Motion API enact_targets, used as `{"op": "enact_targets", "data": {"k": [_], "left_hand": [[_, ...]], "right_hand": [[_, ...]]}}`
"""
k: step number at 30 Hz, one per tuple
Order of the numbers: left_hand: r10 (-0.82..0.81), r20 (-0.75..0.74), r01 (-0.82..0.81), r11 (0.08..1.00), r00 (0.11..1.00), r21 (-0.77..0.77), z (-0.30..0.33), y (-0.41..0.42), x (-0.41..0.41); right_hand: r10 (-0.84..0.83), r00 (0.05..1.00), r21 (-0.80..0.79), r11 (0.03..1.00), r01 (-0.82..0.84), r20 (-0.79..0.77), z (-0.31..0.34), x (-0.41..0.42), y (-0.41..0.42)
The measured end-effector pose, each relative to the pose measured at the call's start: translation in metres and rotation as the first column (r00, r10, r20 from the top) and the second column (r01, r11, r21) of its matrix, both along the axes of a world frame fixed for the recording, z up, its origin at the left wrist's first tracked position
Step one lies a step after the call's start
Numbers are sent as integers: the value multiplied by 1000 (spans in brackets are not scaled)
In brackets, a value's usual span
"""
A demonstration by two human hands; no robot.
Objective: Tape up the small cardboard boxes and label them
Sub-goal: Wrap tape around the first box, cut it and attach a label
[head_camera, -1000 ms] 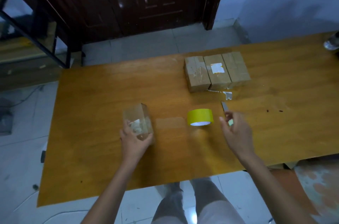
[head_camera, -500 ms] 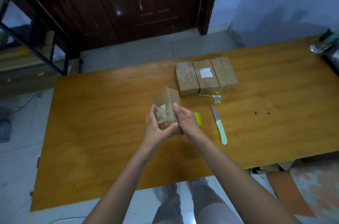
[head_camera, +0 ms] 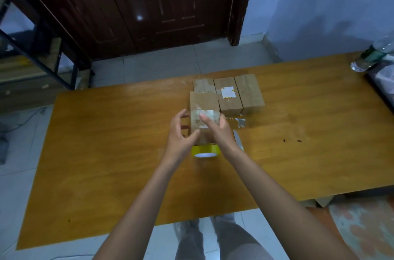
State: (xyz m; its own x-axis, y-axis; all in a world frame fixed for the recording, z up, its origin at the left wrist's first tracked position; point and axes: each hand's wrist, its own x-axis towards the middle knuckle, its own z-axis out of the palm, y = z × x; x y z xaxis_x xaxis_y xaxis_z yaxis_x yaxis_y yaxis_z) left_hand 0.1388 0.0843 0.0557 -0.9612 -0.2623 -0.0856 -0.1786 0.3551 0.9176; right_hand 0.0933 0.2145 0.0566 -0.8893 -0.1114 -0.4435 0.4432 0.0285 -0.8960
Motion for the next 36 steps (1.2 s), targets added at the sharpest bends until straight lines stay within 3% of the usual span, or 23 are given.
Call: {"op": "enact_targets", "data": {"k": [2, 4, 11, 17, 24, 30, 36], "left_hand": [[144, 87, -159, 964, 986, 212, 3, 7, -8], [228, 163, -265, 928, 960, 264, 3, 22, -20], [348, 148, -372, 910, 926, 186, -3, 54, -41], [333, 78, -339, 936, 940, 93, 2, 67, -43], [316, 61, -318, 948, 947, 30, 10, 77, -47], [368, 124, -378, 923, 921, 69, 11, 79, -48], [375, 91, -372, 927, 922, -48, 7, 71, -42]], "right_hand": [[-13, 999, 62, 998, 16, -48, -1, -4, 4], [-12, 994, 134, 991, 26, -105, -2, -6, 2], [113, 940, 493, 867, 65, -323, 3, -19, 17], [140, 895, 479, 874, 89, -423, 6, -26, 41], [128, 898, 463, 882, 91, -421, 10, -35, 53], [246, 897, 585, 811, 17, -368, 14, -36, 49], [115, 951, 497, 866, 47, -289, 9, -31, 35]]}}
